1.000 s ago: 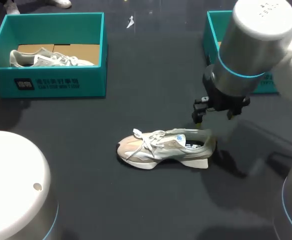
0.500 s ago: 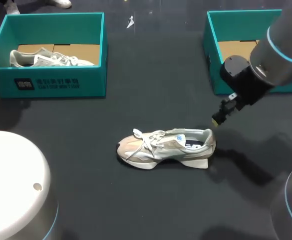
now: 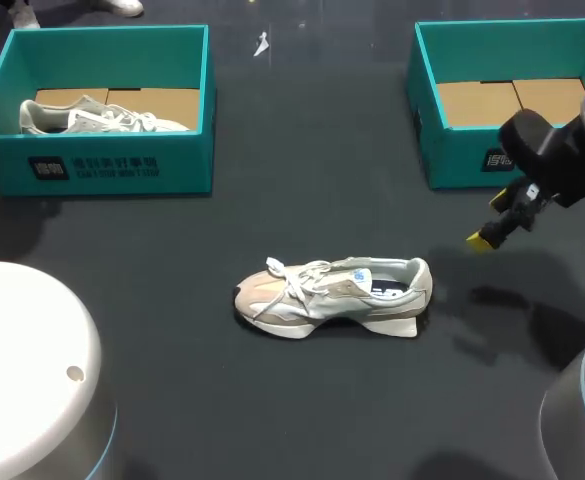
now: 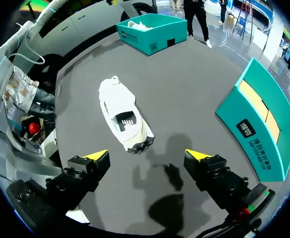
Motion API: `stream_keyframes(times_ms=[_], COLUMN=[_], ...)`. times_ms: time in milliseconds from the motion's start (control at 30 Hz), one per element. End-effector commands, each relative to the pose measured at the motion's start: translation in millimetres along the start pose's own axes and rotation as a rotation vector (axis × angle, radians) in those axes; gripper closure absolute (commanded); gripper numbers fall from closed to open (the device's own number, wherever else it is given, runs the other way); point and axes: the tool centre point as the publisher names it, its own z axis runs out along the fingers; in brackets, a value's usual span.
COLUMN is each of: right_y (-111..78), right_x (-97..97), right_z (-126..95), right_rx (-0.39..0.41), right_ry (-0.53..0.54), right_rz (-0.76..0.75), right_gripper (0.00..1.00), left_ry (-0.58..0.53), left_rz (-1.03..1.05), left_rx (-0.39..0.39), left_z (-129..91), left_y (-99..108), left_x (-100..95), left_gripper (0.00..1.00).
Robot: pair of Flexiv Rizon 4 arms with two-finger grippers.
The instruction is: Take the shoe out of the shoebox, open the shoe tongue, remove and reinsert the insole, then place the shoe into the shoebox
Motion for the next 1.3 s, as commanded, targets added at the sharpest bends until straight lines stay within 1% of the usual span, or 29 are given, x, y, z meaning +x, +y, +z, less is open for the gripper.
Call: stream_keyframes(times_ms=[33, 300, 333, 367, 400, 667, 700, 1167, 1233, 1267, 1300], right_y=[-21.9, -21.9, -25.8, -30.3, -33.3, -53.1, -56.0, -56.0, -61.8, -66.5, -70.5], right_x=[5.6, 5.6, 4.9, 3.5, 2.8, -8.5, -9.4, -9.4, -16.0, -20.9, -25.0], right_z=[-2.2, -2.2, -0.8, -0.4, 0.4, 8.7, 10.3, 10.3, 16.6, 19.8, 22.4], right_rx=[-0.377, -0.377, -0.423, -0.474, -0.507, -0.632, -0.641, -0.641, -0.618, -0.645, -0.628], right_ry=[-0.008, -0.008, 0.027, 0.022, 0.017, 0.013, 0.037, 0.037, 0.024, 0.045, 0.024], right_rz=[-0.07, -0.07, -0.117, -0.153, -0.185, -0.3, -0.322, -0.322, -0.343, -0.335, -0.329], right_gripper=[0.0, 0.0, 0.0, 0.0, 0.0, 0.0, 0.0, 0.0, 0.0, 0.0, 0.0], left_ry=[0.003, 0.003, 0.003, 0.003, 0.003, 0.003, 0.003, 0.003, 0.003, 0.003, 0.003], left_rz=[0.001, 0.001, 0.001, 0.001, 0.001, 0.001, 0.001, 0.001, 0.001, 0.001, 0.001], left_rx=[0.0, 0.0, 0.0, 0.0, 0.0, 0.0, 0.0, 0.0, 0.0, 0.0, 0.0], left_z=[-0.6, -0.6, -0.6, -0.6, -0.6, -0.6, -0.6, -0.6, -0.6, -0.6, -0.6], left_y=[-0.7, -0.7, -0.7, -0.7, -0.7, -0.7, -0.7, -0.7, -0.7, -0.7, -0.7], left_x=[0.2, 0.2, 0.2, 0.2, 0.2, 0.2, 0.2, 0.2, 0.2, 0.2, 0.2], left_gripper=[0.0, 0.0, 0.0, 0.0, 0.0, 0.0, 0.0, 0.0, 0.0, 0.0, 0.0])
